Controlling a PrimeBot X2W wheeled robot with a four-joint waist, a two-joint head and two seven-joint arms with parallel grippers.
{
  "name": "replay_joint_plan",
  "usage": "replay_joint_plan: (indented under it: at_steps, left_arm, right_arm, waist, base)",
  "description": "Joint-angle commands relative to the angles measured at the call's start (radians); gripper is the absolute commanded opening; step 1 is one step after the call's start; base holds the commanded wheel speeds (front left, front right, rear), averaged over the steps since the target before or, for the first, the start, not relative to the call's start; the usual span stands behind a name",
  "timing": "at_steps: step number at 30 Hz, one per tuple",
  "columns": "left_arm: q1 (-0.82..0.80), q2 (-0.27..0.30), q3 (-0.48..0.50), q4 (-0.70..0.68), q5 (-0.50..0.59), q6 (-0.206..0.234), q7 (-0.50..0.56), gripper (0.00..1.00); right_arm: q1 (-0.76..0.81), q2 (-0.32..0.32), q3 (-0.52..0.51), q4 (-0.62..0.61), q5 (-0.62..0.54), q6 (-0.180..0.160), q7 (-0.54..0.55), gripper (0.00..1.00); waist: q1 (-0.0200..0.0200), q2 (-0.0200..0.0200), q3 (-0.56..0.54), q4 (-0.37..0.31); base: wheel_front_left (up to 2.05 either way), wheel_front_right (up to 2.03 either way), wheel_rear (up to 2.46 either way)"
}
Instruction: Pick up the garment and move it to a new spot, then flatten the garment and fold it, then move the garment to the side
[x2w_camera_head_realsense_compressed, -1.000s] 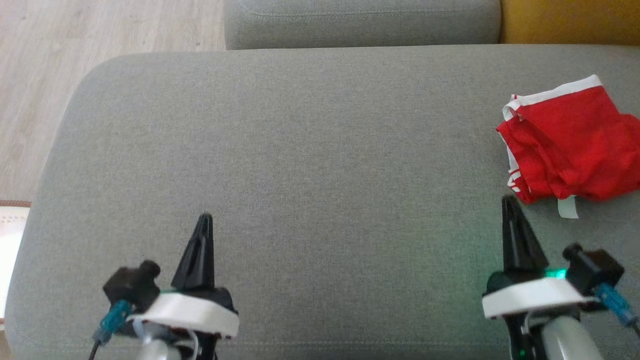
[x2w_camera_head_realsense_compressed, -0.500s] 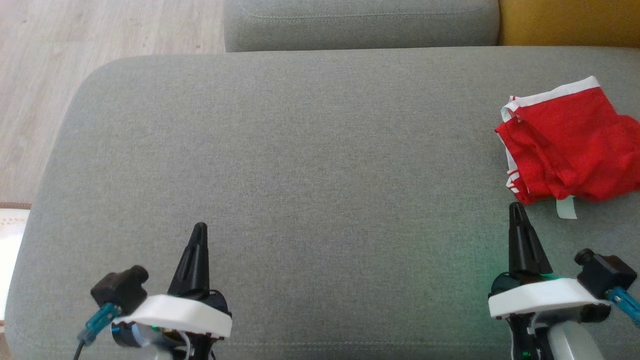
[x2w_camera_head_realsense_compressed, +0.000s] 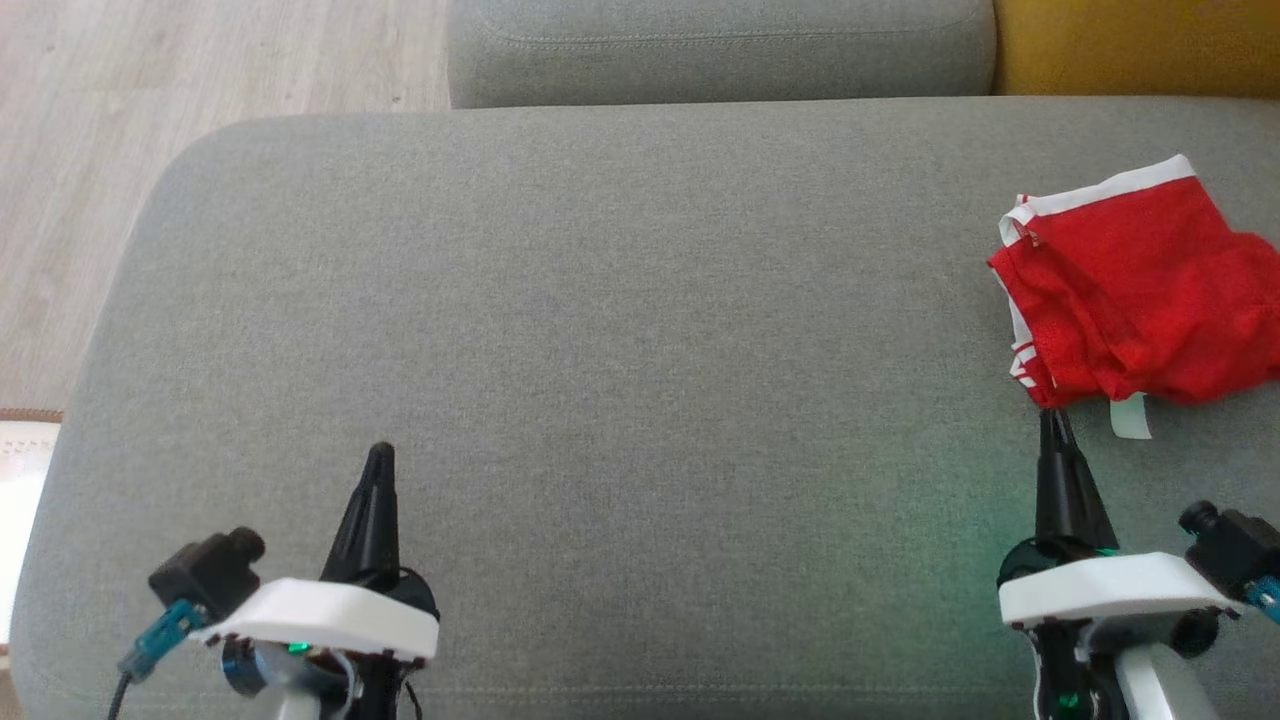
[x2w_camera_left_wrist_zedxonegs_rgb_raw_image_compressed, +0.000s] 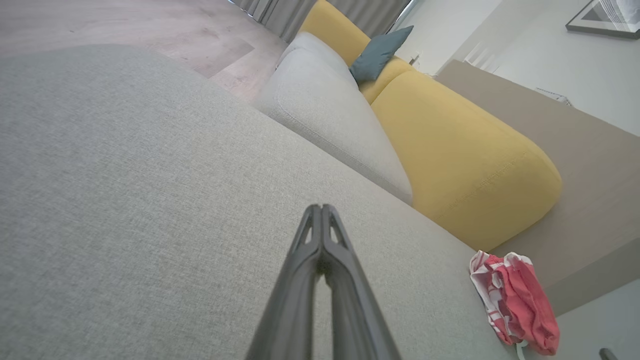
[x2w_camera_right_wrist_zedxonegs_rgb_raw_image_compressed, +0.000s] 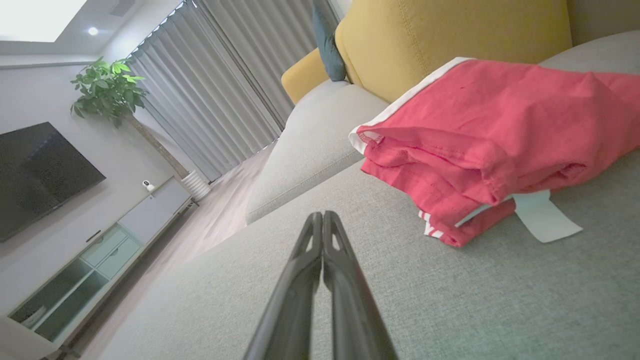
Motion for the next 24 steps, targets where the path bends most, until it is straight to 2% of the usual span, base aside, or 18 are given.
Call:
replay_joint_plan:
  at_steps: [1,24]
  left_arm:
    - [-0.051,0.014,0.022,-0.025,-0.03,-0.009,0.004,0.0]
    - [-0.068,0.023,0.073,-0.003,-0.266,-0.03,0.064,0.0]
  right_arm:
    - [-0.05,-0.016,-0.001,-0.028,0.033,0.002,0.009,0.0]
    - [-0.059,-0.022,-0.024,-0.021,0.287,0.003,0.069,0.0]
  waist:
    - [0.0,-0.0001,-0.001,0.0]
    - [0.0,-0.0001,-0.01,-0.003]
  base:
    - [0.0,0.0,0.0]
    - [0.0,0.0,0.0]
